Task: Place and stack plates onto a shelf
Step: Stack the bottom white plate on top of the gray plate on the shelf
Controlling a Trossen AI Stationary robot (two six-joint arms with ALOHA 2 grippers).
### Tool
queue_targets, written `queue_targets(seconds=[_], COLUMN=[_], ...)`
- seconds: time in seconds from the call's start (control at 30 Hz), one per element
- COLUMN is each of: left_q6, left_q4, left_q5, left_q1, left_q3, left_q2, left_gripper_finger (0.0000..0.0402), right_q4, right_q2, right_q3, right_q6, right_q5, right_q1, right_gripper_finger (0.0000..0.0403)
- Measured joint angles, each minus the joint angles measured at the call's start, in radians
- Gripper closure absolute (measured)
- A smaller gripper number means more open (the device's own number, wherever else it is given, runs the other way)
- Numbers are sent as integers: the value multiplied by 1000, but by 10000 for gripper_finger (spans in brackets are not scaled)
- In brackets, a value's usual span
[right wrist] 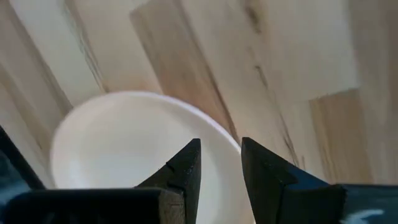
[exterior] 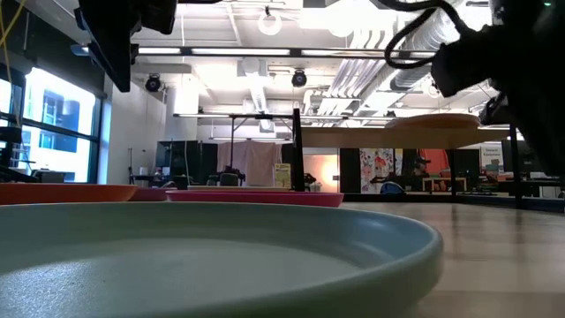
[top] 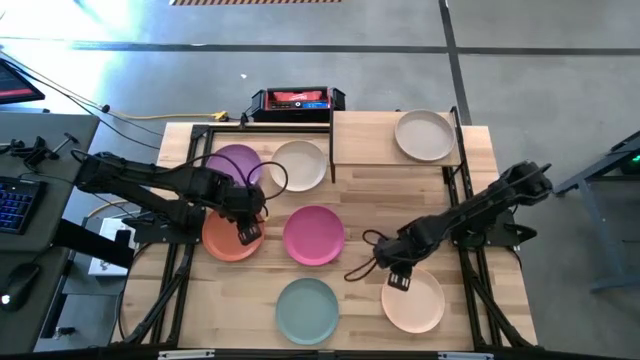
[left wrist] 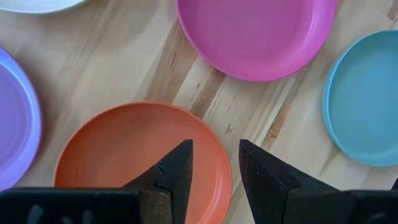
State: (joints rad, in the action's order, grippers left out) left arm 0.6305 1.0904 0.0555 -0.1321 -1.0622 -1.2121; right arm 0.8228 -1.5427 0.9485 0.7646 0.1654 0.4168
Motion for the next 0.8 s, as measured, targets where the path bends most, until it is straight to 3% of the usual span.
queue_targets(seconds=[0.17, 0.47, 0.8], left_q6=[66, 161, 190], left_q4=[0, -1, -54], left_q5=[2, 44, 64], left_q1=[0, 1, 1], left_q3=[0, 0, 0], left_q2=[0, 0, 0], left_gripper_finger=[284, 284, 284], right_q4=[-4, -1, -41], right_q2=[-46, -63, -62], right_q3=[0, 0, 0], right_q6=[-118, -221, -302], right_q5=[-17, -158, -130], right_q1=[34, 69, 87], right_gripper_finger=[308, 308, 308])
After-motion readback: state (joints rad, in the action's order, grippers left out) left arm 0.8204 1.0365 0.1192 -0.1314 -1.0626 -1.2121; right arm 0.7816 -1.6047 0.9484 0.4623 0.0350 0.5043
